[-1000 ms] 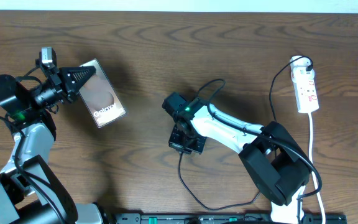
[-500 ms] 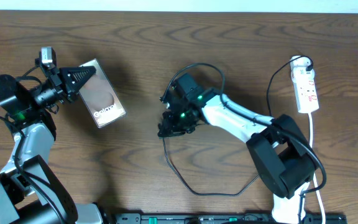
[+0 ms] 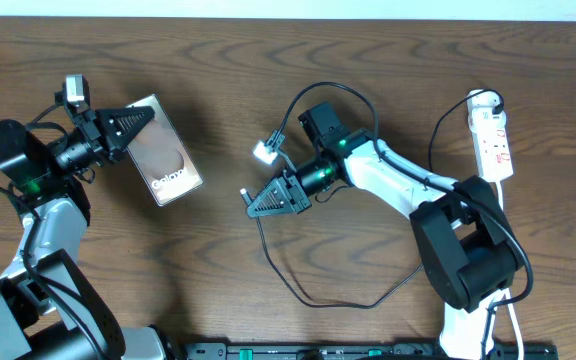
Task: Plug charger to phone and switch on socket
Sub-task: 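Carry the plug with the right gripper to the phone's bottom edge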
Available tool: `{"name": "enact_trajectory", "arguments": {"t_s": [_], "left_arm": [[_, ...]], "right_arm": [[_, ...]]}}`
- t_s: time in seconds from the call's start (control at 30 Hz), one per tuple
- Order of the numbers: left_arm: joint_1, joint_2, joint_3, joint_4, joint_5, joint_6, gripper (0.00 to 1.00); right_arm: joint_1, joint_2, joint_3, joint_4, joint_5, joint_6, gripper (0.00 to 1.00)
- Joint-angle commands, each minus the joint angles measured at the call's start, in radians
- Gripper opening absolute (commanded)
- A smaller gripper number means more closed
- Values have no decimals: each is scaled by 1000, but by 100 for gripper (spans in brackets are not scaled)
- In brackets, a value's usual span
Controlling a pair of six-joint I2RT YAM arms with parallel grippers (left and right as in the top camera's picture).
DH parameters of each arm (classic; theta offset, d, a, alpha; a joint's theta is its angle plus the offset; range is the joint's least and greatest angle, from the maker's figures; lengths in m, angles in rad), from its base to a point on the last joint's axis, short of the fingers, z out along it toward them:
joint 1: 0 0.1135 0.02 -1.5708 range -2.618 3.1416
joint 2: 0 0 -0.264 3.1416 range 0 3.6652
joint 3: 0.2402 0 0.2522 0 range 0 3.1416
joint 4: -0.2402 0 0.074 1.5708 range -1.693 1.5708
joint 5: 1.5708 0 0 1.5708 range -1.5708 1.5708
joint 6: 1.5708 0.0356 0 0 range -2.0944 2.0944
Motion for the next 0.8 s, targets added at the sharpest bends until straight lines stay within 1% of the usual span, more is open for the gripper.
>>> {"name": "enact_trajectory", "arguments": {"t_s": [0.0, 0.07, 0.2, 0.43, 0.77], "left_arm": [[2, -17, 10, 6, 9, 6, 7], [2, -17, 10, 6, 8, 6, 7], [-2, -17, 10, 7, -5, 10, 8], [-39, -17, 10, 27, -19, 10, 8], [-88, -17, 10, 52, -56, 10, 8]], "right_arm": [[40, -15, 17, 15, -123, -145, 1], [65, -15, 17, 41, -142, -167, 1], [114, -15, 17, 135, -149, -145, 1], [134, -15, 17, 296, -135, 60, 1], [130, -15, 17, 431, -58, 293, 1]]}}
